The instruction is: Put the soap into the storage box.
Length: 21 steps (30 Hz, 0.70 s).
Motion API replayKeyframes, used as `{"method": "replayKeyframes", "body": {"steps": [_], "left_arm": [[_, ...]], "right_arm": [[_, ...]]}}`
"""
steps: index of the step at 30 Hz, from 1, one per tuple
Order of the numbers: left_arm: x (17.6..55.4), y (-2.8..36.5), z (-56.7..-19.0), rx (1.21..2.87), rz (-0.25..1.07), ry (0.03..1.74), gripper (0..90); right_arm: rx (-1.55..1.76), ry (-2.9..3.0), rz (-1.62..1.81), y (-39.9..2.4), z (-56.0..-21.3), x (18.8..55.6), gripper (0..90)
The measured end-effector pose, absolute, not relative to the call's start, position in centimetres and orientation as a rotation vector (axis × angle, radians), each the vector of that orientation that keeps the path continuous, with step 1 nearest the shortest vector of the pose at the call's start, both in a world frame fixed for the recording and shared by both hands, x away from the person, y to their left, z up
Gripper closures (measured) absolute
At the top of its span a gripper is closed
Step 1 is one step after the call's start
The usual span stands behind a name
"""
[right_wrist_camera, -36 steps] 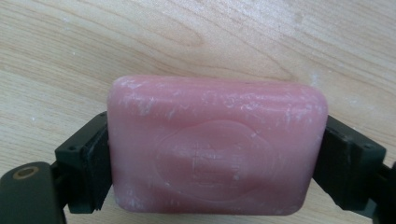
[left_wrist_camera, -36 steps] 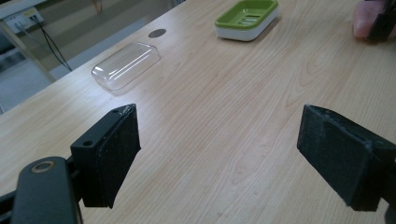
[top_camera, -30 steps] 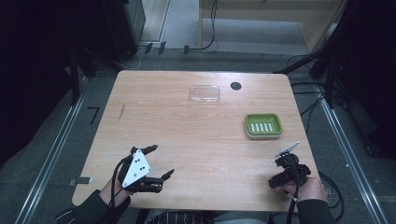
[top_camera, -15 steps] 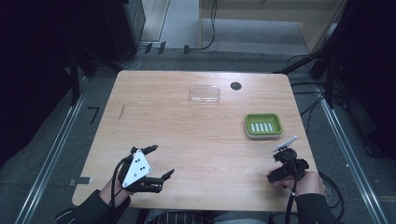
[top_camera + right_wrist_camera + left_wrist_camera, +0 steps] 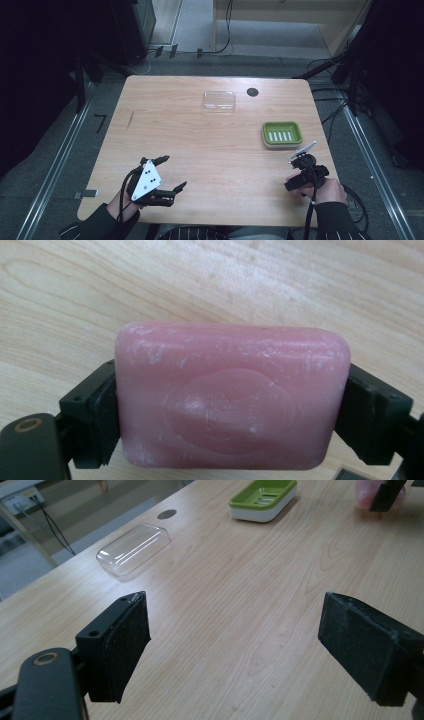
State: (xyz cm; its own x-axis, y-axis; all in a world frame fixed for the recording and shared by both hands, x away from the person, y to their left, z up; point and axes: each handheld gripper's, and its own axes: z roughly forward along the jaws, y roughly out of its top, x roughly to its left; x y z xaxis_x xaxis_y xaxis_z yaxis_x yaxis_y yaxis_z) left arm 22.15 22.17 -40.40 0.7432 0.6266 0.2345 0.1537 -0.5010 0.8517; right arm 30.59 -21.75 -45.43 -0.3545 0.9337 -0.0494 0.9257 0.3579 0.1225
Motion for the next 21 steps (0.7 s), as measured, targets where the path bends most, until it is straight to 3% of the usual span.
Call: {"method": "replayKeyframes", "body": {"steps": [21], "left_arm": [[22.2, 22.2, -40.4, 2.045, 0.667, 0.588, 14.0]], "right_arm": [[1.659, 2.487, 0.129, -21.0, -44.3, 33.0, 13.4]]}}
